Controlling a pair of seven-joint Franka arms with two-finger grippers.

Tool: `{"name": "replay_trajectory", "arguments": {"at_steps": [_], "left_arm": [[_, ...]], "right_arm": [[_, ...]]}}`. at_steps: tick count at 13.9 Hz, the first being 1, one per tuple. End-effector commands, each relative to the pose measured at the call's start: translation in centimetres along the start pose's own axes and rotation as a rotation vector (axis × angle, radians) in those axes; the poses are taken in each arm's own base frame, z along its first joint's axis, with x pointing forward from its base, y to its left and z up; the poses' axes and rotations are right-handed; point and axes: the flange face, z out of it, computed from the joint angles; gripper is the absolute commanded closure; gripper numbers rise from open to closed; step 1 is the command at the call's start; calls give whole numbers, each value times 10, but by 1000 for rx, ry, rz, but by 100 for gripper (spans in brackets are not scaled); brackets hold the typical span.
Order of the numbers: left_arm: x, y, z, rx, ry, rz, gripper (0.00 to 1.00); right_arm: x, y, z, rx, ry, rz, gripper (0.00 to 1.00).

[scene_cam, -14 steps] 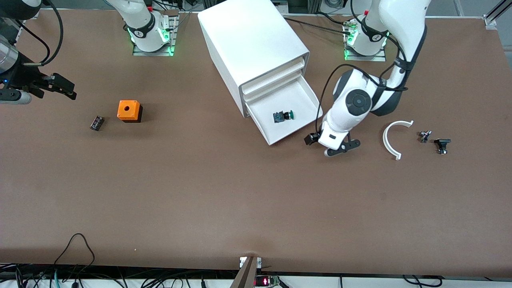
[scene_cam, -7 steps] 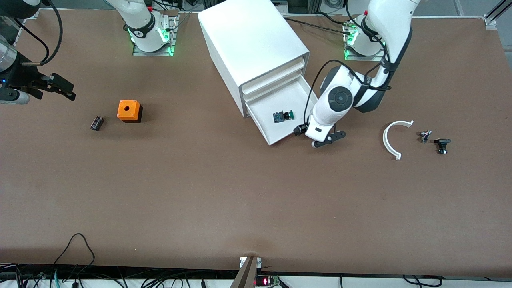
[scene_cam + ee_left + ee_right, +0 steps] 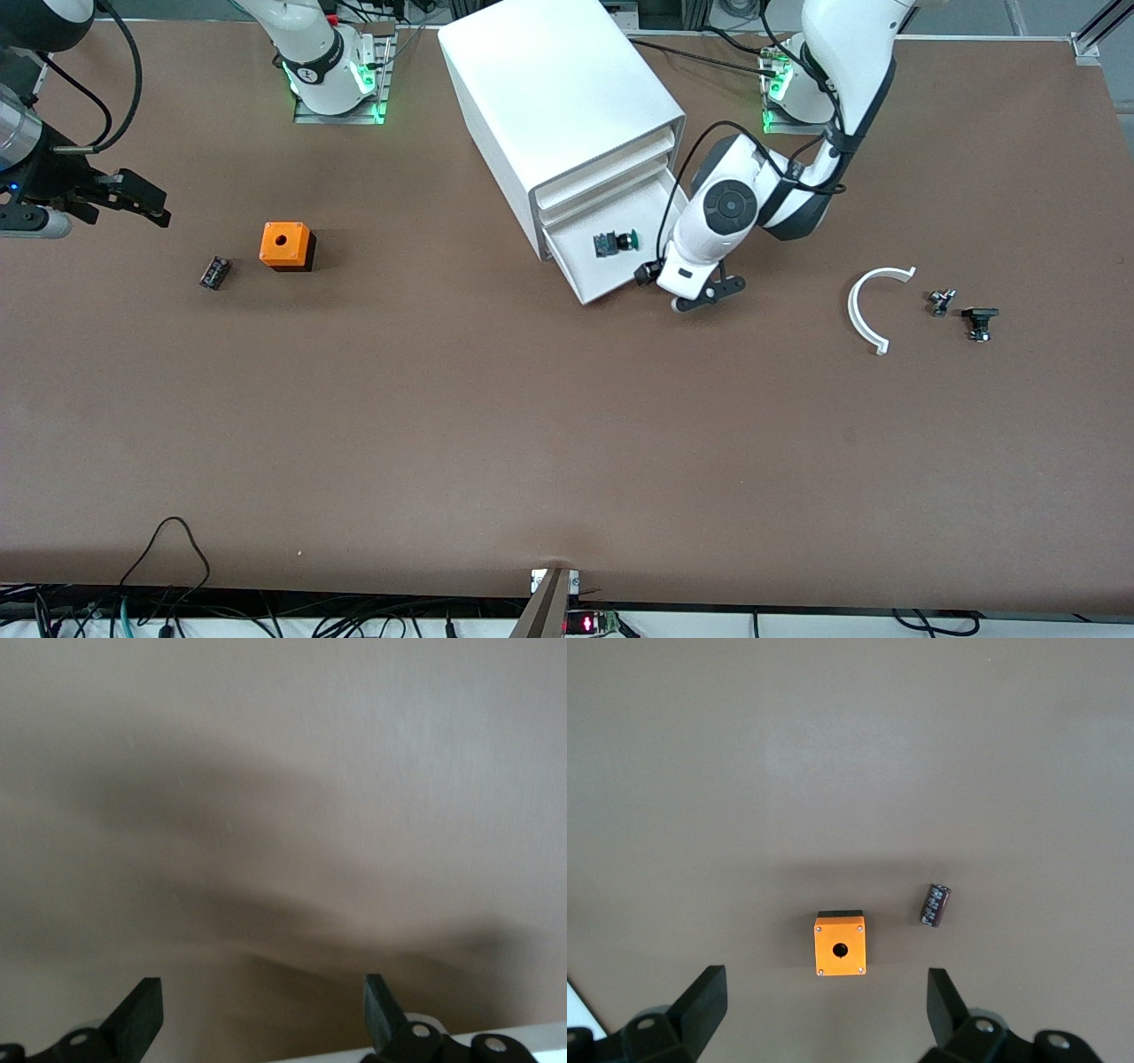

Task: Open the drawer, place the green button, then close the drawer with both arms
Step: 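Push the open drawer shut with the left gripper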

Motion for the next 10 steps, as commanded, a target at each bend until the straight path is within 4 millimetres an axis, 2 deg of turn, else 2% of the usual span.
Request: {"name": "replay_trajectory", "arguments": {"at_steps": [1,3,5,8,10], "left_arm": [[-38,6,-5,21,-32,41,0],[-63,16,-2,36,-55,86,0],[-75,18,3,46,-66,95,0],[-74,16,2,47,-67,94,0],[-70,17,-11,29,-49,98,0]], "right_arm": [[2,0,-6,-2,8,11,0],[2,0,-7,-3,9,2,0],[2,0,-6,-1,6,3,0],[1,0,-7,-2,8,-3,0],[1,0,-7,-2,8,-3,0]]}}
